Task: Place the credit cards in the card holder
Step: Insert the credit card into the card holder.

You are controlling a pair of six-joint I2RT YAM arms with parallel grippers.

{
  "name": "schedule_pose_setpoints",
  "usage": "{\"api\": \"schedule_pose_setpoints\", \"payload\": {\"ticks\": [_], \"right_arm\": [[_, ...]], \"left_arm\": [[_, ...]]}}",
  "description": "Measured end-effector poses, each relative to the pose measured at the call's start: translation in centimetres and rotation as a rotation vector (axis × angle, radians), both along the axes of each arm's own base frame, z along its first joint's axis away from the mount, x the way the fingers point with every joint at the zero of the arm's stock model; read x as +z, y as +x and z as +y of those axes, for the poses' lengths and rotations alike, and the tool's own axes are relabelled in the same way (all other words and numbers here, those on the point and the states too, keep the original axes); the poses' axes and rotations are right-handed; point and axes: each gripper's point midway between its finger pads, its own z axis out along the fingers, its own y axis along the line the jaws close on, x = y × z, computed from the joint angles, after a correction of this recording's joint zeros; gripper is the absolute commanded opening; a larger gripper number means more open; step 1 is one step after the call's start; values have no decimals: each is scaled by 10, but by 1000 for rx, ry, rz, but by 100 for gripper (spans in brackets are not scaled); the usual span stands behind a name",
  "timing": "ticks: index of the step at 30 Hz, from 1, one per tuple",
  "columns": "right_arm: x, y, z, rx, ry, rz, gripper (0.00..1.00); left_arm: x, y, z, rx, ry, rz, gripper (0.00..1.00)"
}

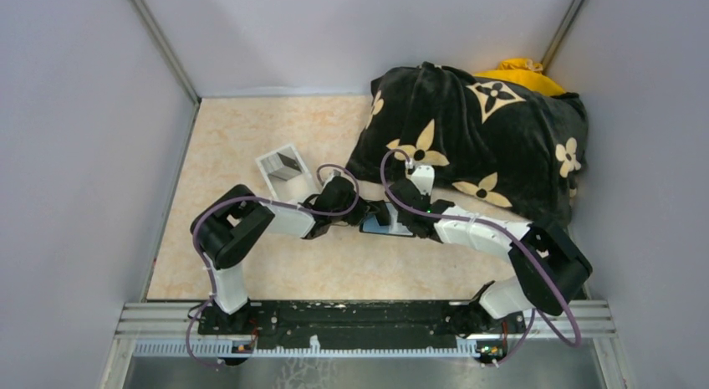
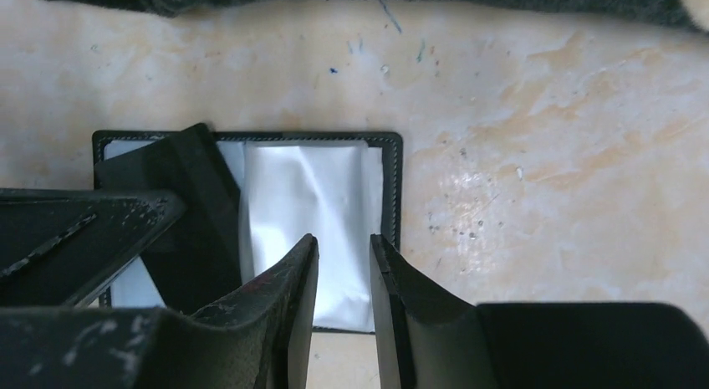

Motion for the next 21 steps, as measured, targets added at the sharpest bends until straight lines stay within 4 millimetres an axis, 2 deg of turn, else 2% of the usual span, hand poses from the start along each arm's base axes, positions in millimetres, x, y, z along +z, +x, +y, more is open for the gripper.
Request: {"api": "schedule_pose_setpoints", "payload": {"ticks": [5, 13, 15, 21], "right_arm": [[-5, -8, 8, 7, 6, 19, 30], [-35, -19, -2, -50, -24, 80, 29], [-35, -16, -2, -63, -19, 69, 28], [-35, -8, 0, -86, 14, 46, 16]], "left_arm": [[0, 0, -1, 39, -10, 16, 0], [2, 1, 4, 75, -1, 14, 0], [3, 1, 5, 79, 2, 12, 0], [7, 1, 13, 79, 46, -16, 0]]}}
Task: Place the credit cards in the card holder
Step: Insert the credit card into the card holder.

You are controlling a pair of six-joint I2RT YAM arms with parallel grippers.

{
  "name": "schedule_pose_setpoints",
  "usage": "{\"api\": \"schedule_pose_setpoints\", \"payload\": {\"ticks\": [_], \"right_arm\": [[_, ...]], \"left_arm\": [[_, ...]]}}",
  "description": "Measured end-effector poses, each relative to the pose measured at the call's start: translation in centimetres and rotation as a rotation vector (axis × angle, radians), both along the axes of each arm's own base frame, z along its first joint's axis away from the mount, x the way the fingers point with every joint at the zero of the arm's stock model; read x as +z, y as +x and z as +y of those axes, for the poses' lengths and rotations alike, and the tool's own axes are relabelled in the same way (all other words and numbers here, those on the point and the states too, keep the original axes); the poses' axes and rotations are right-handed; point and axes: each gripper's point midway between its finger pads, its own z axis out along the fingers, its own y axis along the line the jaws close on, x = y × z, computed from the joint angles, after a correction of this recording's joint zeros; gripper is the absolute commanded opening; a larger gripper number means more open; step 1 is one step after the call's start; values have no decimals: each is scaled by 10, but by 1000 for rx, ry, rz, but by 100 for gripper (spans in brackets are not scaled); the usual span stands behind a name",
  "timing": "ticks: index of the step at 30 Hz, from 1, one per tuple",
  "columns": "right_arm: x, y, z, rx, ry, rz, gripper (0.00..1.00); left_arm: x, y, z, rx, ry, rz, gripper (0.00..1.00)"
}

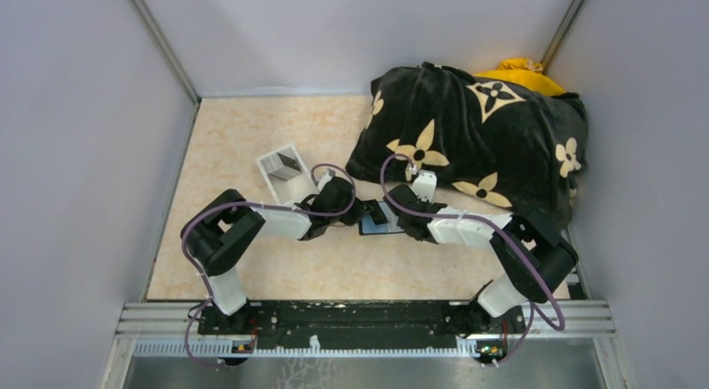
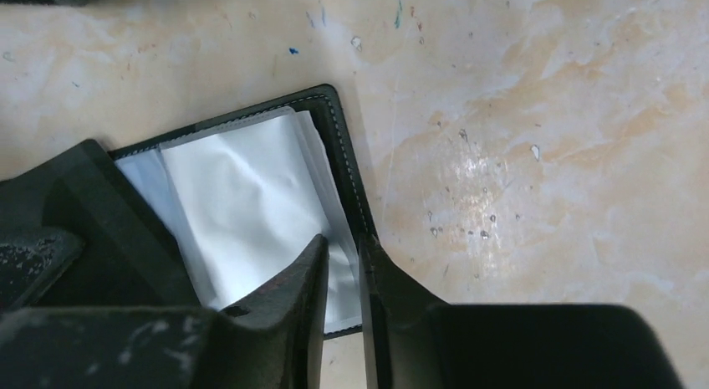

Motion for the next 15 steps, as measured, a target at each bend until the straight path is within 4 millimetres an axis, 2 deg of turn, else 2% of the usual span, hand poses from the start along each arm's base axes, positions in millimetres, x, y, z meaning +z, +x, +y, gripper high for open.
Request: {"api": "schedule_pose_setpoints", "payload": {"ticks": [8, 15], "right_arm": [[0, 13, -1, -17, 52, -17, 11], [0, 19, 1, 4, 61, -21, 11]], "left_arm": [[4, 1, 4, -90, 87, -100, 0], [4, -5, 0, -189, 64, -175, 0]]}}
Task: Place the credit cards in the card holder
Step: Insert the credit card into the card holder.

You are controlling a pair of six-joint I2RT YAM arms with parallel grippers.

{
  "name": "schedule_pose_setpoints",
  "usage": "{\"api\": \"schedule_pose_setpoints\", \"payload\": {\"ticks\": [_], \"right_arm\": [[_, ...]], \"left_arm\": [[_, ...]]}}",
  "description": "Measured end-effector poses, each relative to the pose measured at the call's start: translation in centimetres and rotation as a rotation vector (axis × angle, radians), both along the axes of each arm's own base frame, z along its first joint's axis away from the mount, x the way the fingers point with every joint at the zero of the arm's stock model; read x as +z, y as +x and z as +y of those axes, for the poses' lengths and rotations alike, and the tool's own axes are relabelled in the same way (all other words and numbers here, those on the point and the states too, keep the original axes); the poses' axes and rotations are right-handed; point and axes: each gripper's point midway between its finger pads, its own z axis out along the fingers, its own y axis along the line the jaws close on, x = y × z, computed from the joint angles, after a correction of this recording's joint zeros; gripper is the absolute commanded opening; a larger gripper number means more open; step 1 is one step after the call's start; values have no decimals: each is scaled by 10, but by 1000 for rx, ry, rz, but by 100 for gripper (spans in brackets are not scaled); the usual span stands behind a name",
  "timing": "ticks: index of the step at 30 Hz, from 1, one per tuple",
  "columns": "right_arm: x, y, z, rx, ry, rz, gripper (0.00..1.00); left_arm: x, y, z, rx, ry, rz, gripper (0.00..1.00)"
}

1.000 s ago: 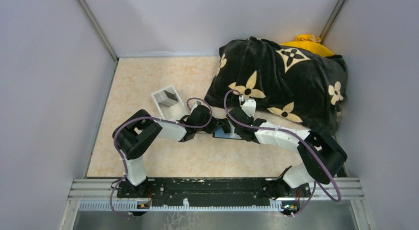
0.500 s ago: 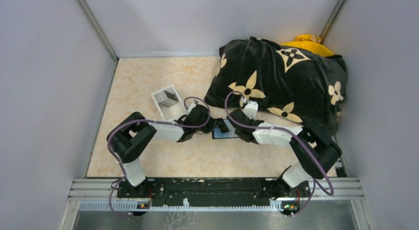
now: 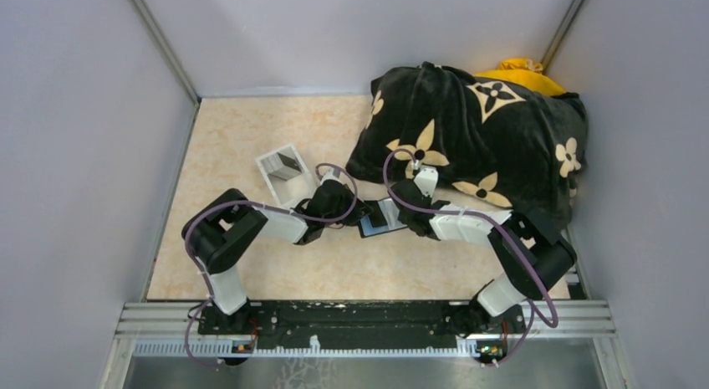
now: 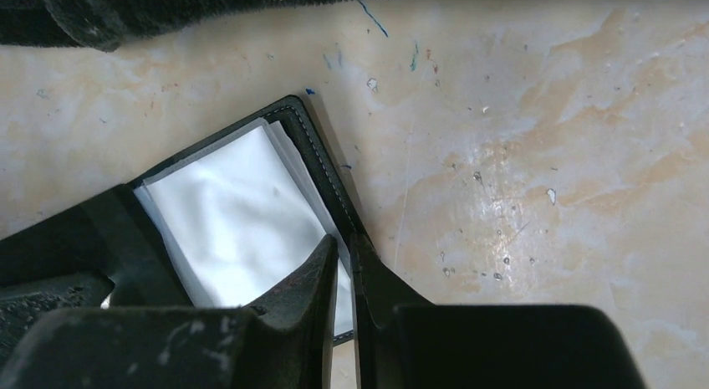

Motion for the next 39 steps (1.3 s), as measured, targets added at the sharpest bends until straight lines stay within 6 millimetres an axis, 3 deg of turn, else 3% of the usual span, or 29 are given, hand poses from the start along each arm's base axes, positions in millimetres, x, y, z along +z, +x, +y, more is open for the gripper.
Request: {"api": "schedule_pose_setpoints", "payload": {"ticks": [18, 30, 39], "right_arm": [[0, 10, 7, 17, 11, -31, 10], [-1, 14, 10, 22, 17, -43, 10], [-1, 15, 11, 22, 23, -48, 10]], "left_arm": [[-3, -14, -7, -107, -202, -29, 0], [-7, -28, 11, -26, -296, 26, 0], [-8, -24, 10, 7, -363, 18, 0]]}}
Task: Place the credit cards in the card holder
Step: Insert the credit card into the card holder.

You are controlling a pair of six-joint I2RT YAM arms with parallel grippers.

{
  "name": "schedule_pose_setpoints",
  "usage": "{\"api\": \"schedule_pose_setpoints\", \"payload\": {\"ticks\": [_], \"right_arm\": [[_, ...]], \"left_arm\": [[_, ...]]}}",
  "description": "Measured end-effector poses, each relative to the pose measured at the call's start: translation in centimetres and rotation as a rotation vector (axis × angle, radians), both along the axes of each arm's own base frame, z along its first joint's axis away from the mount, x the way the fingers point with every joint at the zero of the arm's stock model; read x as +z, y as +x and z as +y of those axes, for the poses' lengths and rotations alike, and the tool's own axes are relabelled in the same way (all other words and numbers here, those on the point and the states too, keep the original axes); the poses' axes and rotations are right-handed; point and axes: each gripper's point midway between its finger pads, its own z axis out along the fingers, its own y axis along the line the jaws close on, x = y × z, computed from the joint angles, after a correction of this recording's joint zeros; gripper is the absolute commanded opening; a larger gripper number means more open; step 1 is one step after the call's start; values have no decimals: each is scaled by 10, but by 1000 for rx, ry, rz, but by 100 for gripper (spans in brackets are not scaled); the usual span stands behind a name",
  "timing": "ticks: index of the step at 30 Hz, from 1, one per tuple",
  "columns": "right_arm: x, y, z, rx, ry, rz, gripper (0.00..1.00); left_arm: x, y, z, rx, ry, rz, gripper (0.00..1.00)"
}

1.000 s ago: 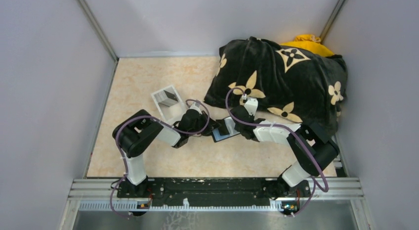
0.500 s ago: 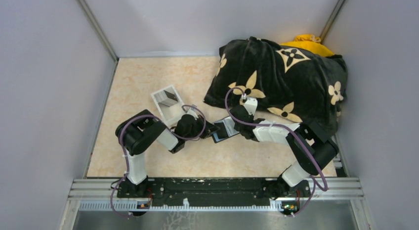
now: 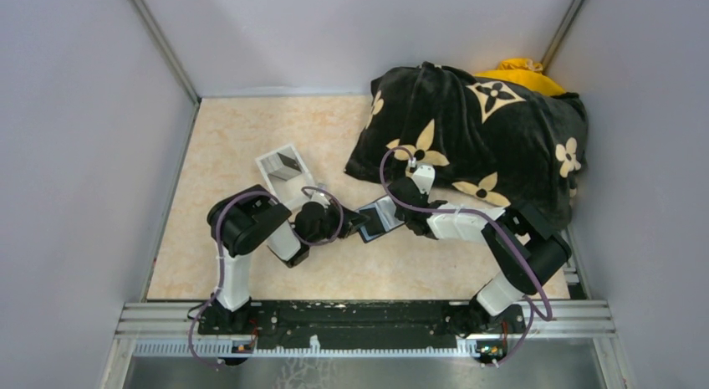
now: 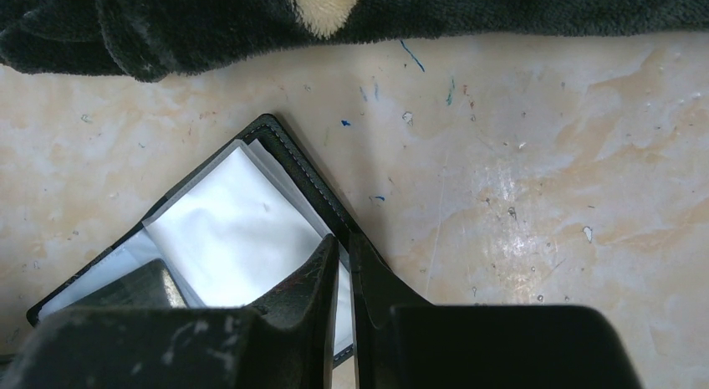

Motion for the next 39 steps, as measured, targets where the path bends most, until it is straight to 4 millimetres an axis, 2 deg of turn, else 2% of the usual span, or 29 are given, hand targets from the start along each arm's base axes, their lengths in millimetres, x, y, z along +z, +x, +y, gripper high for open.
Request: {"api": "schedule_pose_setpoints", "payload": {"ticks": [17, 39], "right_arm": [[0, 0, 0, 0, 0, 0, 10], [0, 0, 0, 4, -3, 0, 10]], "left_arm": [[5, 12, -11, 2, -29, -32, 0], [5, 16, -6, 45, -62, -65, 0]]}}
